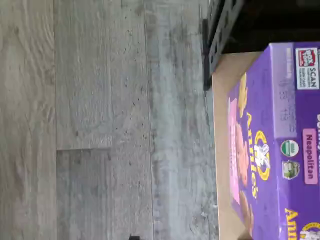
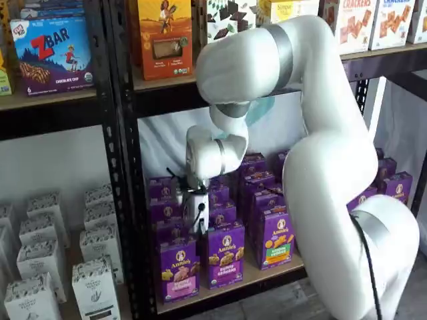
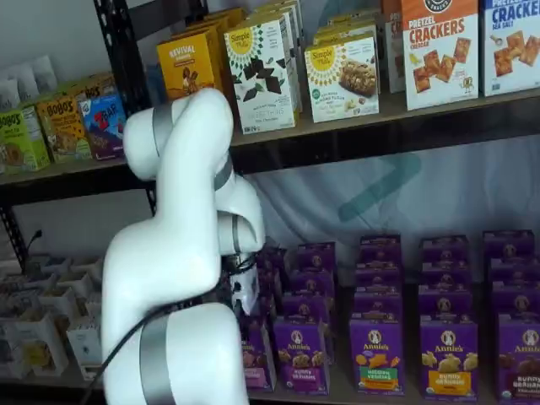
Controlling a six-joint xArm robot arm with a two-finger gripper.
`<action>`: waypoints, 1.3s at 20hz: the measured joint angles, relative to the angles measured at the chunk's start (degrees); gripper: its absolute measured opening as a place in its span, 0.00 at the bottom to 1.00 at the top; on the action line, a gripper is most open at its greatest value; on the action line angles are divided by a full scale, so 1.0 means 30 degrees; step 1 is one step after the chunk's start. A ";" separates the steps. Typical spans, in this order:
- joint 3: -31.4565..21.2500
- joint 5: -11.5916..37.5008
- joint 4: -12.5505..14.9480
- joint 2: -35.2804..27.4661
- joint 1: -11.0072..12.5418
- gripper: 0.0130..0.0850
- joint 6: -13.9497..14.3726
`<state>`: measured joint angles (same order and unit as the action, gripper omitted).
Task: Pick up the purple box with a pink patch in the middle, on the bottom shelf, the first box from the left
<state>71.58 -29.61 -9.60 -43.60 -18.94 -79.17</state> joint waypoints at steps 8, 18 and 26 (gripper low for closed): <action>0.0418 0.0989 -0.1695 -0.0224 -0.0184 1.00 -0.1325; 0.2266 0.0316 -0.0998 -0.1628 -0.0149 1.00 -0.0683; 0.4152 -0.0257 -0.0375 -0.3337 0.0032 1.00 -0.0294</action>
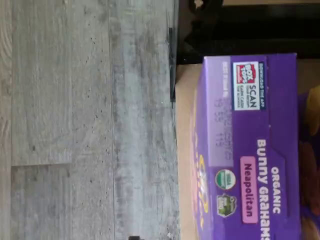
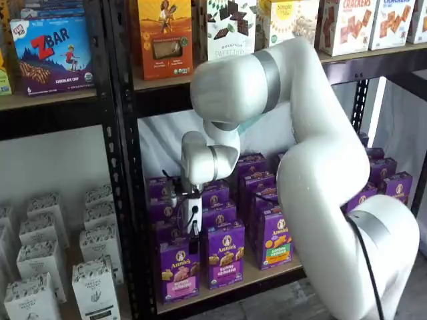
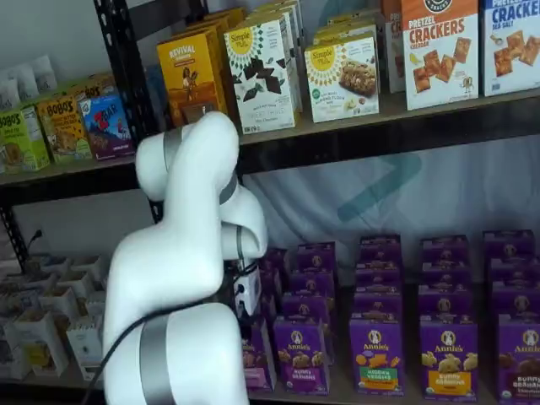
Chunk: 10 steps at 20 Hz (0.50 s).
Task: Pick up the purple box with a pink patch in the middle, on the bottom shelf, the first box from the left
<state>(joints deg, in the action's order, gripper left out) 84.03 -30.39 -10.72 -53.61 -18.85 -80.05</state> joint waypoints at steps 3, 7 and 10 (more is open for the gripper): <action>0.0818 -0.0340 0.0177 -0.0660 0.0014 1.00 0.0159; 0.1730 -0.0667 0.0465 -0.1449 -0.0061 1.00 0.0496; 0.2229 -0.0704 0.0735 -0.1969 -0.0151 1.00 0.0817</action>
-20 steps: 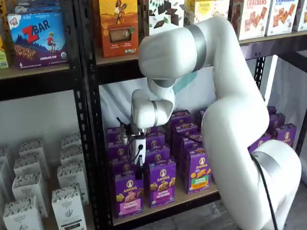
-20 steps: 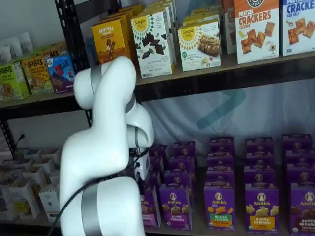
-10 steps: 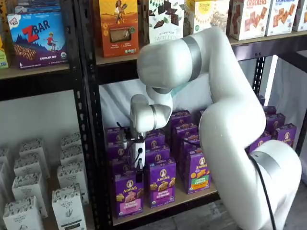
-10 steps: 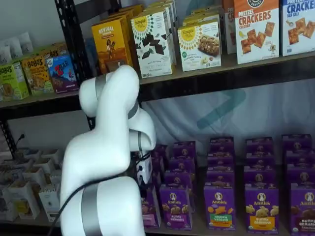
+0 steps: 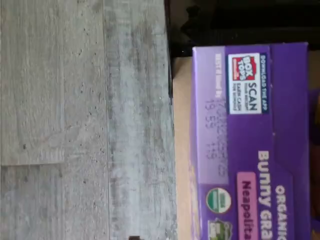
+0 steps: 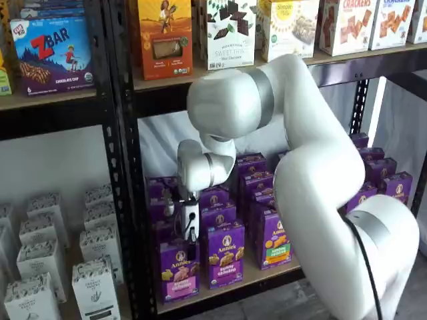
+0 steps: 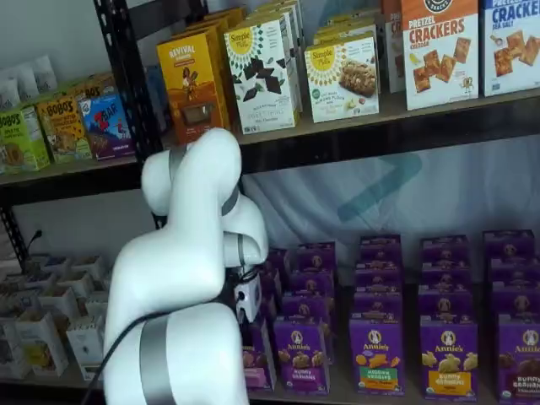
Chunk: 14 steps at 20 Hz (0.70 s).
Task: Pick up the purple box with a pink patch in the middle, on the bottom shelf, the first box from the left
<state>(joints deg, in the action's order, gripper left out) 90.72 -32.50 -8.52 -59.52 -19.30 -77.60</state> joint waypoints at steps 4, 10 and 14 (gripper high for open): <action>0.0472 0.0113 0.0214 -0.0574 -0.0075 1.00 0.0249; 0.0959 0.0165 0.0058 -0.1139 -0.0101 1.00 0.0138; 0.1132 0.0131 -0.0088 -0.1318 -0.0137 0.94 0.0045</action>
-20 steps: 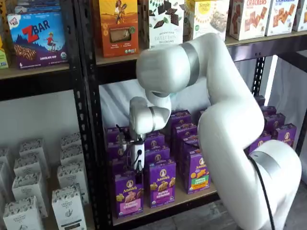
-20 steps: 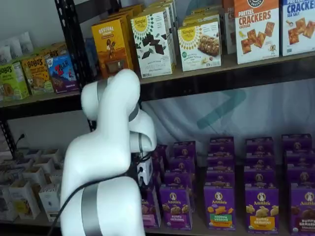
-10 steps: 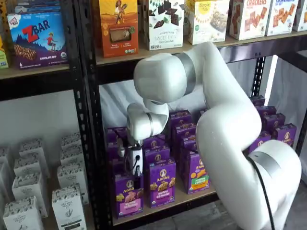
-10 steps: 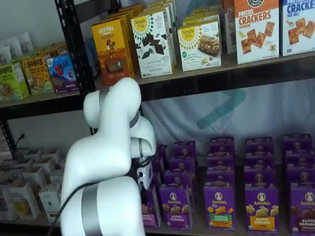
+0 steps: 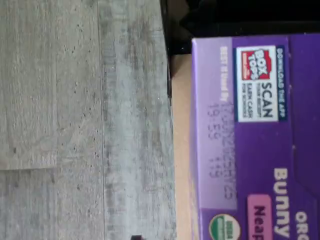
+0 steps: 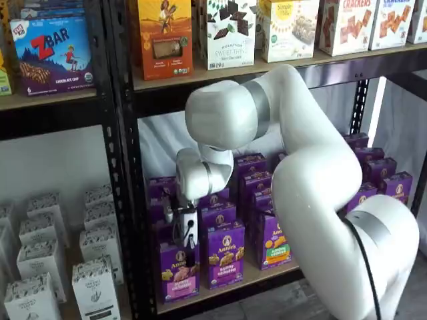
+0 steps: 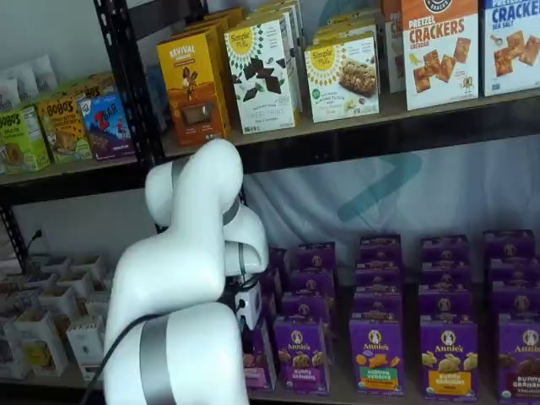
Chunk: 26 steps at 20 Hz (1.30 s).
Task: Pick up the purple box with a pink patch in the middle, on the bottom shelf, the first box from the left
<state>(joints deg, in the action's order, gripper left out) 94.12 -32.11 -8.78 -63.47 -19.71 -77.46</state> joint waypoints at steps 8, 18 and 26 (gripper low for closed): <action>0.0043 0.0113 -0.0105 -0.0115 -0.0081 0.72 -0.0015; -0.0228 0.0107 0.0040 0.0011 -0.0149 0.67 0.0170; -0.0450 0.0163 0.0045 0.0156 -0.0123 0.44 0.0143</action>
<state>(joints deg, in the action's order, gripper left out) 92.77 -31.61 -8.65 -63.01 -20.08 -77.04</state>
